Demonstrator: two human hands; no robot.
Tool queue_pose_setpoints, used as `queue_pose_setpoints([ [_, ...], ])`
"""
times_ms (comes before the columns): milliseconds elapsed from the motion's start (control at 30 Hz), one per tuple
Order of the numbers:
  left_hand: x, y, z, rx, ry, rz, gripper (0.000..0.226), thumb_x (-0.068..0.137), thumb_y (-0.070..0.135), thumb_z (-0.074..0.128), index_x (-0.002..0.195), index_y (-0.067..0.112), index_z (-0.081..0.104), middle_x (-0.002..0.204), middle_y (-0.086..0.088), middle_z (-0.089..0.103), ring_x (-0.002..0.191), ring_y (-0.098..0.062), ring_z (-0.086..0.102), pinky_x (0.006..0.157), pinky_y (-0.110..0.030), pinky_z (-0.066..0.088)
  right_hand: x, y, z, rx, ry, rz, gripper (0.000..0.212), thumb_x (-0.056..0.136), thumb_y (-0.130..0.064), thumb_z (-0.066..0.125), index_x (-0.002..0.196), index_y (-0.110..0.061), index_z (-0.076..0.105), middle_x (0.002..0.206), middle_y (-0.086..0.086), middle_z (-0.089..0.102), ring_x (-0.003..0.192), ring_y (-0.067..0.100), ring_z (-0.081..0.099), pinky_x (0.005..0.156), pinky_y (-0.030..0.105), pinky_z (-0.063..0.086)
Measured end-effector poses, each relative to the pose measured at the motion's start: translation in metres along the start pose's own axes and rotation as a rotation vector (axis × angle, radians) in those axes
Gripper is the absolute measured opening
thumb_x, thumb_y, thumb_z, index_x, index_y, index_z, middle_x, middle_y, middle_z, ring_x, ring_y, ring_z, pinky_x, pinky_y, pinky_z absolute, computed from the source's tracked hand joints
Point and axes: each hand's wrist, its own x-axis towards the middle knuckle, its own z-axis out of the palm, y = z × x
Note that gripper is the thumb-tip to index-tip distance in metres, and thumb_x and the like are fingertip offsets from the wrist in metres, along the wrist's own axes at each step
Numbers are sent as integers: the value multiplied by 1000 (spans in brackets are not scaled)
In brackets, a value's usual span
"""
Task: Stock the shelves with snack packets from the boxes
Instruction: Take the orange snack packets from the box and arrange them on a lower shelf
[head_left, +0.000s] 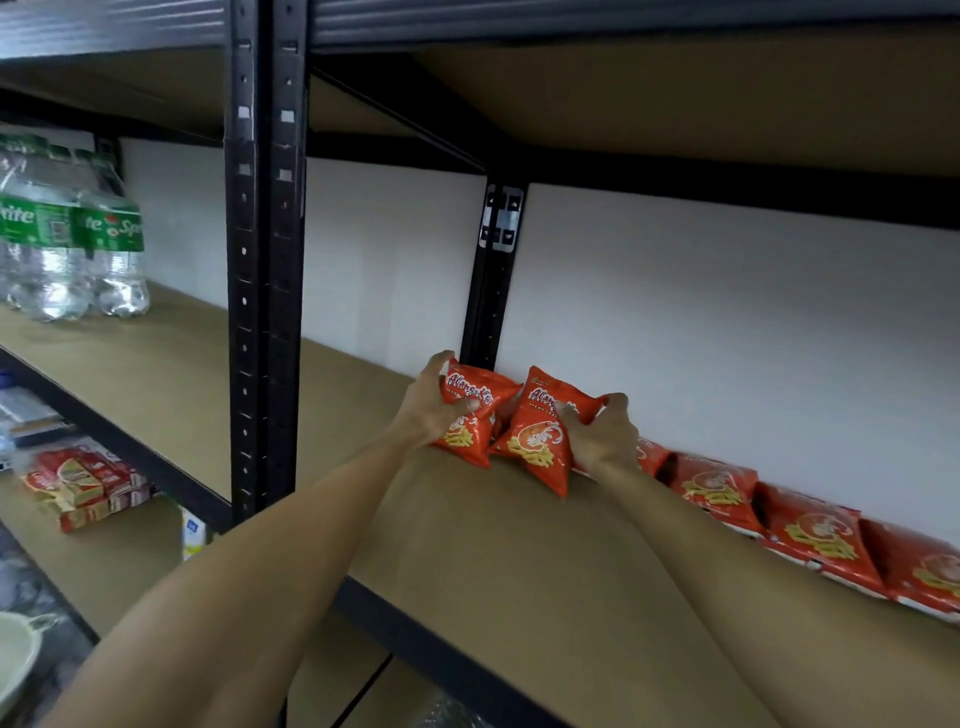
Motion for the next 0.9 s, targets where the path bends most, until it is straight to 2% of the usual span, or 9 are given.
queue_pose_setpoints([
  [100,-7,-3,6,161,92,59,71,83,33,79,140,22,38,132,-10,48,119,-25,52,96,-46,50,-3,1,6,-20,52,-21,71,94,-36,68,145,-7,27,117,18,61,105,33,62,78,30,43],
  [167,-13,-3,10,345,185,115,62,83,41,76,131,21,43,130,-9,42,118,-26,46,96,-46,46,-7,2,10,-12,114,-67,74,95,-39,65,147,-7,24,112,18,63,104,33,62,82,34,48],
  [233,-17,-3,12,471,243,162,49,86,45,71,121,18,49,123,-9,41,114,-27,44,92,-43,44,-13,6,15,-28,149,-140,74,95,-48,60,147,-9,24,118,22,61,110,37,61,88,42,52],
  [333,-24,-4,15,493,230,184,32,94,40,64,108,13,54,116,-9,43,109,-27,46,87,-45,49,-26,10,20,-147,115,-228,71,93,-48,64,144,-13,29,129,17,49,107,29,57,82,35,48],
  [400,-28,-4,17,463,209,179,28,97,37,58,110,12,55,115,-9,44,109,-28,48,83,-44,51,-31,12,24,-243,98,-246,74,88,-46,70,143,-14,32,136,16,41,118,33,52,89,40,51],
  [500,-35,-5,18,447,149,148,33,96,37,56,120,15,52,121,-10,44,113,-30,48,86,-44,49,-36,14,29,-378,80,-222,78,83,-52,72,143,-16,37,146,13,31,134,37,40,100,50,49],
  [600,-39,-9,15,484,76,126,49,90,37,61,132,17,46,128,-8,42,119,-29,46,90,-46,49,-39,14,34,-475,97,-239,76,83,-59,67,143,-17,43,147,13,30,135,35,37,100,47,47],
  [733,-42,-11,17,651,121,236,57,85,33,63,136,16,45,125,-11,42,116,-31,44,89,-44,45,-43,13,39,-518,103,-252,78,83,-63,61,144,-18,44,147,13,27,132,33,39,97,46,49],
  [900,-42,-12,20,659,78,265,61,90,33,58,147,25,37,141,-11,36,120,-34,46,96,-47,44,-49,11,43,-434,95,-245,72,89,-48,67,146,-16,40,147,12,27,133,33,41,96,45,50],
])
